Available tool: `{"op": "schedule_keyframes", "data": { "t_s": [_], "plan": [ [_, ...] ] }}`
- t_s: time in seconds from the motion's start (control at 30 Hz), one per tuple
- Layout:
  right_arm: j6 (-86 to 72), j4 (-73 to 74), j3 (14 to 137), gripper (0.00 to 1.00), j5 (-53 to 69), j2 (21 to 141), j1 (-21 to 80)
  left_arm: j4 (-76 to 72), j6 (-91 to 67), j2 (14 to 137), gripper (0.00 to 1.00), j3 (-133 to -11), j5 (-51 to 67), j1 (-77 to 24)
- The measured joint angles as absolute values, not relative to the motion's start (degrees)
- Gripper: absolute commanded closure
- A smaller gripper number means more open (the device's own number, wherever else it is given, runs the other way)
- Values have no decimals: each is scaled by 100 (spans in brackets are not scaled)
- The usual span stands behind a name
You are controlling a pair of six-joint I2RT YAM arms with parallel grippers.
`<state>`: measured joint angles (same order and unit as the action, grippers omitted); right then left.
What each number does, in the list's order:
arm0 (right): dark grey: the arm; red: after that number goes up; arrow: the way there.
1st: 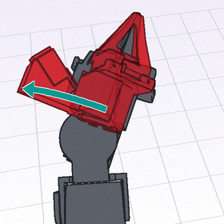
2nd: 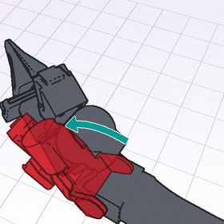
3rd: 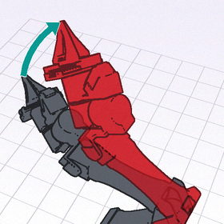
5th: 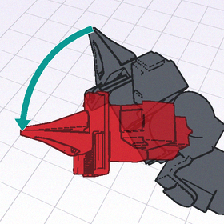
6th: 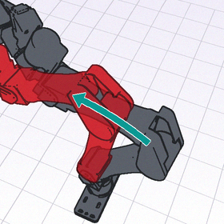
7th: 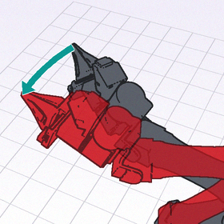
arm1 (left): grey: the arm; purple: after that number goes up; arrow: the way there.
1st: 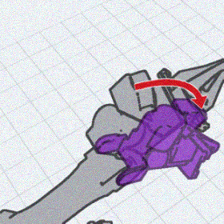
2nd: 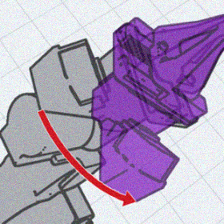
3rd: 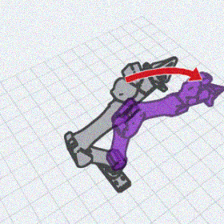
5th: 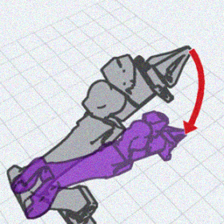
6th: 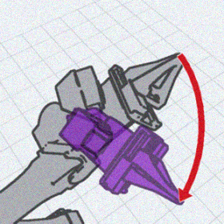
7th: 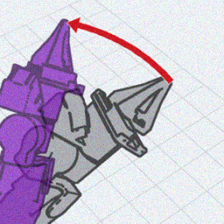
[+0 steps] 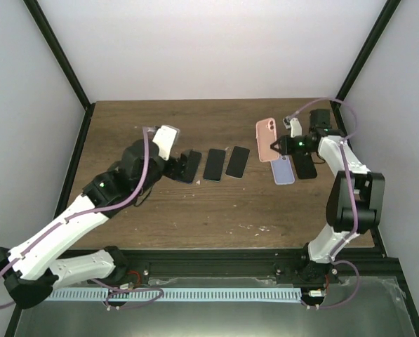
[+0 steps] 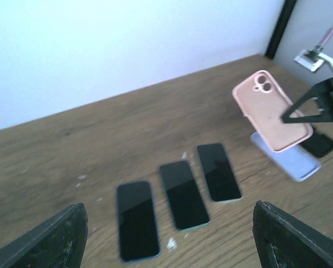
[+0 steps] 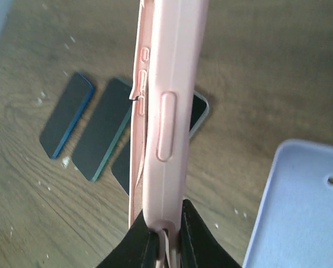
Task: Take the phone out of the phone case
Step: Place the phone at the center of the board, then place the phone case at the center of the board.
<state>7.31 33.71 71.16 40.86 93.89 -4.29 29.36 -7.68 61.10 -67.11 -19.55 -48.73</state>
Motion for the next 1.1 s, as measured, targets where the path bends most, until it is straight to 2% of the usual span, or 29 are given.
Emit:
{"op": "schedule_keyframes", "data": {
  "t_s": [0.1, 0.33, 0.57, 0.8, 0.93, 1.1],
  "plan": [
    [864, 3905, 7314, 96, 3964, 10012, -386, 3210, -777, 5935, 19, -6528, -1920, -4582],
    [1072, 4724, 7835, 97, 3483, 10921, -322, 3317, -764, 5527, 18, -4939, -1881, -4047],
    [1094, 4823, 8066, 99, 2331, 11096, -379, 3221, -764, 5251, 19, -4899, -1922, -3822],
    [1144, 4842, 8149, 99, 1844, 11093, -652, 3210, -760, 5107, 19, -4899, -1927, -3822],
    [1282, 4869, 8197, 98, 1951, 11006, -755, 3203, -749, 5100, 19, -4899, -1927, -3822],
    [1616, 5105, 8184, 96, 2934, 10726, -718, 3203, -749, 5100, 19, -4899, -1955, -3822]
  ]
}}
